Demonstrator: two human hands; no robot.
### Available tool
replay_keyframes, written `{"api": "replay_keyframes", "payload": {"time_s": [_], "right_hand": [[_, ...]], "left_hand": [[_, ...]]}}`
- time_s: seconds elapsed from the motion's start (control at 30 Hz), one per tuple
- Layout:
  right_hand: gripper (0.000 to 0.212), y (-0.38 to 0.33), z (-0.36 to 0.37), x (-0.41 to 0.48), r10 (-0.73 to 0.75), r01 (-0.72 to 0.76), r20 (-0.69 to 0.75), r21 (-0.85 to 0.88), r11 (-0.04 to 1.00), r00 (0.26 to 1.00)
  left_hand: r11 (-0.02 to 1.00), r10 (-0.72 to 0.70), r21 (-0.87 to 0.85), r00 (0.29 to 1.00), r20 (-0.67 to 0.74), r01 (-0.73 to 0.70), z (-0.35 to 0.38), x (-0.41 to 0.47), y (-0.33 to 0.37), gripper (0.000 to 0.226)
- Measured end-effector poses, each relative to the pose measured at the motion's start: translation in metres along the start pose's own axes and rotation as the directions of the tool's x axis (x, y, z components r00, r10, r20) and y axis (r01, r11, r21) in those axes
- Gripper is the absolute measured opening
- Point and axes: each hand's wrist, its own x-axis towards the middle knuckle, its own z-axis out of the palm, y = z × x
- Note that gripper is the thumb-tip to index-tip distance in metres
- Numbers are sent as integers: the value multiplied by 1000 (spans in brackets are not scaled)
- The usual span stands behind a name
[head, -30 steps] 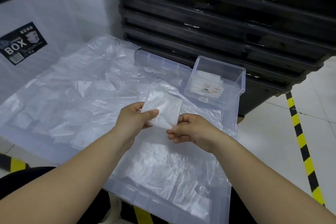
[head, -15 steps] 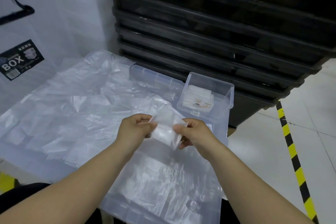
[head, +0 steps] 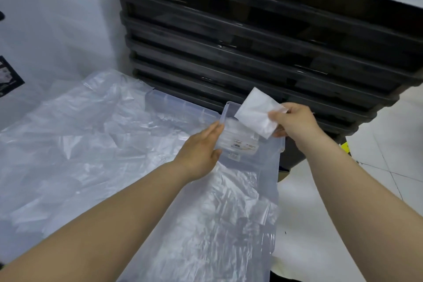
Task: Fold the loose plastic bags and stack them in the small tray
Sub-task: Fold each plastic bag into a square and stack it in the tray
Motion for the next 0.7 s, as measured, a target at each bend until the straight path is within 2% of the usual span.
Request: {"api": "replay_keyframes", "payload": {"time_s": [0.1,0.23,0.4,0.57,0.7], "right_hand": [[20,2,0,14,-15,11,-19,-178,984,1000],[23,1,9,25,9,7,48,-317,948,999],[34,-1,24,33,121,-64,144,-350,935,982],[33,6,35,39,188,-105,175,-399,911,966],[23,12,42,43,162,-54,166,-518,853,973]], "left_hand": [[1000,0,6,1000,25,0,2,4,-3,58],[1000,7,-10,999,32,-7,2,5,-4,58],[997,-13,-77,999,41,16,6,3,-5,61],[991,-9,-131,999,38,14,4,3,-5,59],[988,-9,-155,999,46,16,4,3,-5,59]]}}
